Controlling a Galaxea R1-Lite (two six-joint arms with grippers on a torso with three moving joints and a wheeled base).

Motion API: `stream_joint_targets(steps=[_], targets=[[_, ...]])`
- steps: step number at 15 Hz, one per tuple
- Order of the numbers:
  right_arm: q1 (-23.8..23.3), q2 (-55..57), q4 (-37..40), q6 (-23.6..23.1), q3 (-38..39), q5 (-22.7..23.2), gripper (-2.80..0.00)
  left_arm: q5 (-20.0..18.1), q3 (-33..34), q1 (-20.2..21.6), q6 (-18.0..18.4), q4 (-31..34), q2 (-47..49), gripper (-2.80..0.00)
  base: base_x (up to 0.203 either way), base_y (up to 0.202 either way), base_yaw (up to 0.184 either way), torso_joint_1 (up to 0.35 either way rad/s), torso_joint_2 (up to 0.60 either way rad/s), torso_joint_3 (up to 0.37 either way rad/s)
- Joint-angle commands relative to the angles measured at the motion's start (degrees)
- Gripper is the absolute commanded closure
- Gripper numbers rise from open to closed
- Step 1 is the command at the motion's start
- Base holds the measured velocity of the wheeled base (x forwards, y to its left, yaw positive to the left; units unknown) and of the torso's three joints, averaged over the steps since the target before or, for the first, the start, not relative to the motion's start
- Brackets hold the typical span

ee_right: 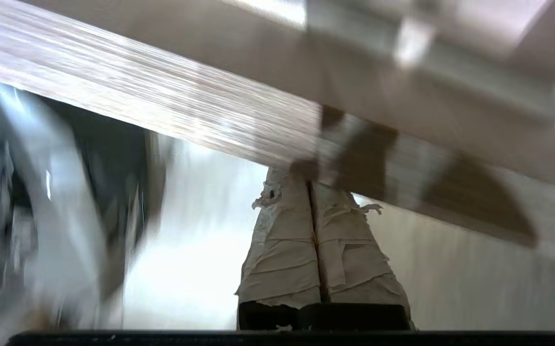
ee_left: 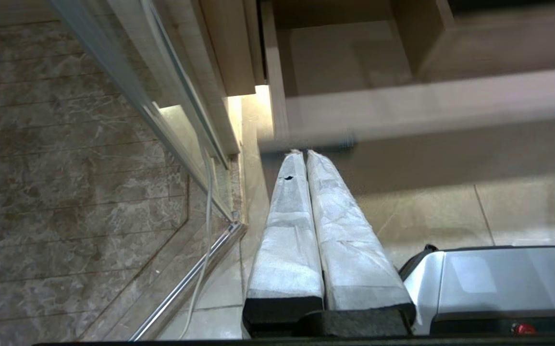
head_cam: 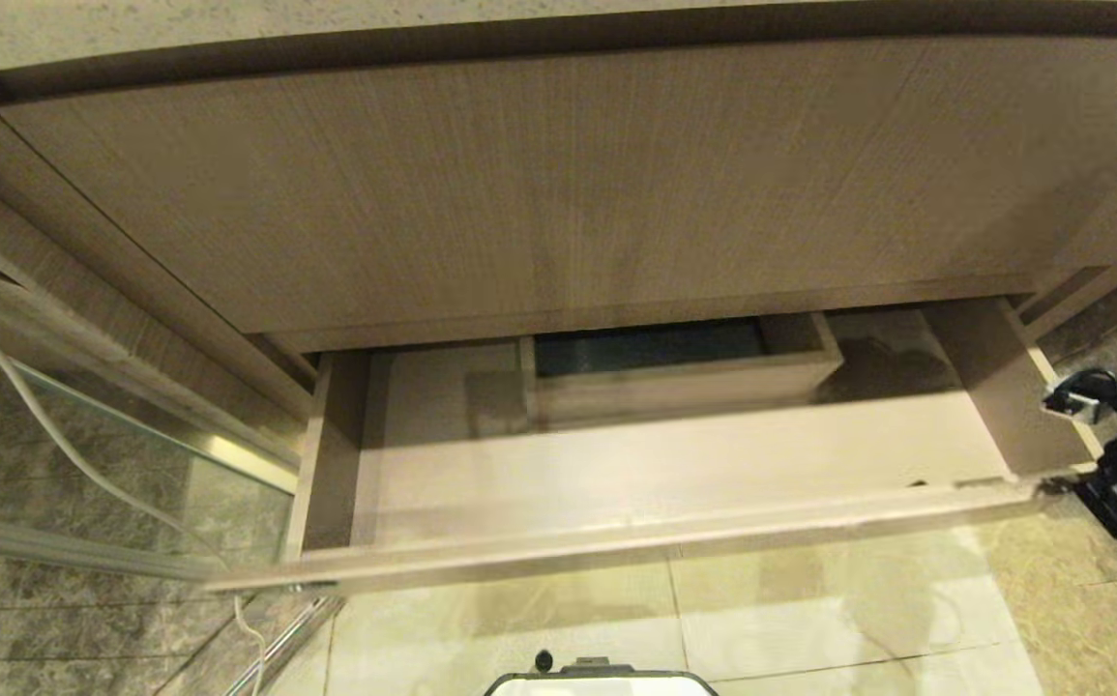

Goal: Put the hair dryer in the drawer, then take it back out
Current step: Close the drawer

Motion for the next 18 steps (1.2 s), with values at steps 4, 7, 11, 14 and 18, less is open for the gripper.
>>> stream_joint_targets(steps=[4, 7, 11, 14, 18], targets=[[3.9, 0.3, -20.1, 12.2, -1.5, 5.1, 0.00, 0.0, 0.0, 0.0, 0.0, 0.0, 0.0, 0.00, 0.000, 0.000, 0.000, 0.000, 0.00, 0.000], [3.9, -1.9, -19.8, 11.9, -0.5, 8.3, 0.00, 0.0, 0.0, 0.0, 0.0, 0.0, 0.0, 0.00, 0.000, 0.000, 0.000, 0.000, 0.00, 0.000], [3.9, -5.4, -20.0, 11.9, 3.1, 8.4, 0.00, 0.0, 0.0, 0.0, 0.0, 0.0, 0.0, 0.00, 0.000, 0.000, 0.000, 0.000, 0.00, 0.000], [3.9, -7.0, -20.0, 12.1, 4.2, 8.4, 0.00, 0.0, 0.0, 0.0, 0.0, 0.0, 0.0, 0.00, 0.000, 0.000, 0.000, 0.000, 0.00, 0.000], [4.1, -11.5, -20.1, 12.3, 6.6, 8.4, 0.00, 0.0, 0.0, 0.0, 0.0, 0.0, 0.0, 0.00, 0.000, 0.000, 0.000, 0.000, 0.00, 0.000]])
